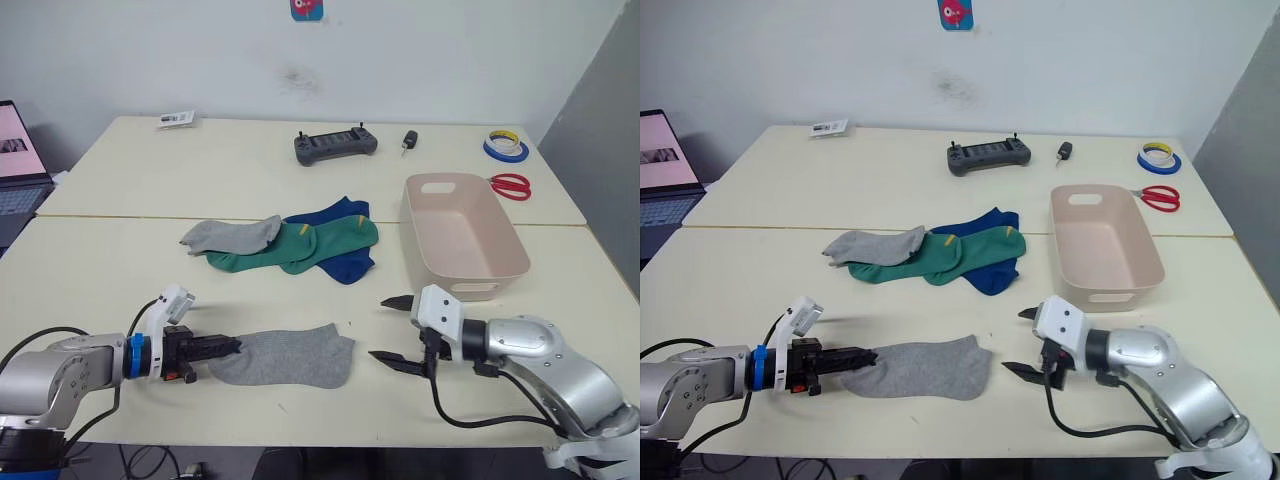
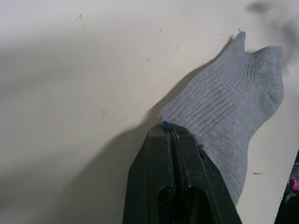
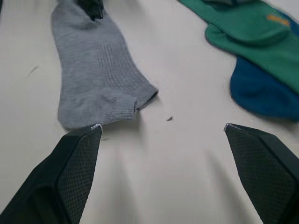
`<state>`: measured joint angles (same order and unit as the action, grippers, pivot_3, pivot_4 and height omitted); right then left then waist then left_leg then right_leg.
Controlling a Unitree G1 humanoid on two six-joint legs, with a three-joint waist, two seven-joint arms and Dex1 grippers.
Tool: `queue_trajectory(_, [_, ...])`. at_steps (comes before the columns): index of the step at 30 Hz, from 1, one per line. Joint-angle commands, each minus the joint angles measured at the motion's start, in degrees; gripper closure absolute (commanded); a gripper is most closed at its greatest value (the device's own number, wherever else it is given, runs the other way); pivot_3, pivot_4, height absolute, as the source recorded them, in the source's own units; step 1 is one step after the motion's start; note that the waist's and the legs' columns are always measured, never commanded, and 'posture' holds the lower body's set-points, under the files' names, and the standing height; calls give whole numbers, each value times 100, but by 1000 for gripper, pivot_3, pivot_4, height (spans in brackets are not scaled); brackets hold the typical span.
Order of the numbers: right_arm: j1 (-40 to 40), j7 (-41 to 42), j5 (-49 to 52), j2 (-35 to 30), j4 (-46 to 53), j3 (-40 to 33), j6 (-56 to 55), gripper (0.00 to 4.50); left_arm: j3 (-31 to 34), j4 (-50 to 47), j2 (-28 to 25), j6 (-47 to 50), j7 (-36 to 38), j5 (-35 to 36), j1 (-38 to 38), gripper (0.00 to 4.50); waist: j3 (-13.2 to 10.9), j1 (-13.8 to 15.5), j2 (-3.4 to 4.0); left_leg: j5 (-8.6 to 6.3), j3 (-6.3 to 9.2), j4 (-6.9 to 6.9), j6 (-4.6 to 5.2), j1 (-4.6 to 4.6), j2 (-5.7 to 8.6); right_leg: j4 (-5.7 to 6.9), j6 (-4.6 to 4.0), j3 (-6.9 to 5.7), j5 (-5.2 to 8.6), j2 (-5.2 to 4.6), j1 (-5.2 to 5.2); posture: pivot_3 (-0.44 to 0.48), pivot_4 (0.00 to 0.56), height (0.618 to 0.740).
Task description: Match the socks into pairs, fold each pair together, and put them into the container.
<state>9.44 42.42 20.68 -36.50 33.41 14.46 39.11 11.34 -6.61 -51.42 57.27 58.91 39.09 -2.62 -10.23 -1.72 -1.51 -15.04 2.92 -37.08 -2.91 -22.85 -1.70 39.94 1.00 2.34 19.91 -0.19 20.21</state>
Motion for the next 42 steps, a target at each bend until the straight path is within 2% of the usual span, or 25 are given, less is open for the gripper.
queue_trajectory(1, [-97,-232,360,255,158,40,642,0,-65,-80,-21,-77,30,-6,-53,4482,-1,1,2,0,-1,0,0,0,1,0,0,1,0,-1,0,0,150,740])
queue_trajectory(6, [-12,-516,317,773,-66,311,845,0,-130,-78,21,-137,2,-36,-66,4482,-1,-7,1,0,-1,0,0,2,2,2,0,2,0,-2,1,0,150,740])
queue_trajectory(8, [36,-551,279,896,-170,373,830,387,-138,-101,34,-143,-5,-37,-54,4500,-1,-10,2,0,-1,1,0,4,2,2,0,1,0,0,1,0,150,740])
queue_trajectory(10, [71,-561,247,949,-254,417,803,930,-141,-115,41,-144,-12,-35,-49,4500,-1,-9,2,0,-3,1,0,2,3,2,0,2,0,-1,2,0,150,740])
queue_trajectory(19, [158,-248,-70,677,-394,762,403,4258,-191,-135,34,-213,18,-24,-28,4500,-1,-9,2,0,-2,1,0,3,3,1,0,1,0,-1,2,0,150,740])
queue_trajectory(20, [137,-199,-63,632,-344,757,372,4472,-212,-170,-18,-261,82,-32,21,4500,-1,-9,2,0,-2,2,0,3,2,1,0,1,0,-1,2,0,150,740])
queue_trajectory(28, [-230,129,255,101,299,440,516,4472,-248,-362,-299,-631,442,-159,359,4500,-1,-7,2,0,0,3,0,2,2,-1,0,0,0,-1,1,0,150,740])
queue_trajectory(35, [-299,32,353,-68,425,276,654,4472,-416,-251,-111,-1215,362,-492,330,4500,-1,-6,2,0,-2,3,1,3,2,-1,0,1,0,-1,1,0,150,740])
queue_trajectory(42, [-125,-71,421,-24,381,129,710,4472,-388,-145,156,-1332,244,-448,16,4500,-1,-2,1,0,-2,2,1,1,4,-1,0,0,0,-1,0,0,150,740])
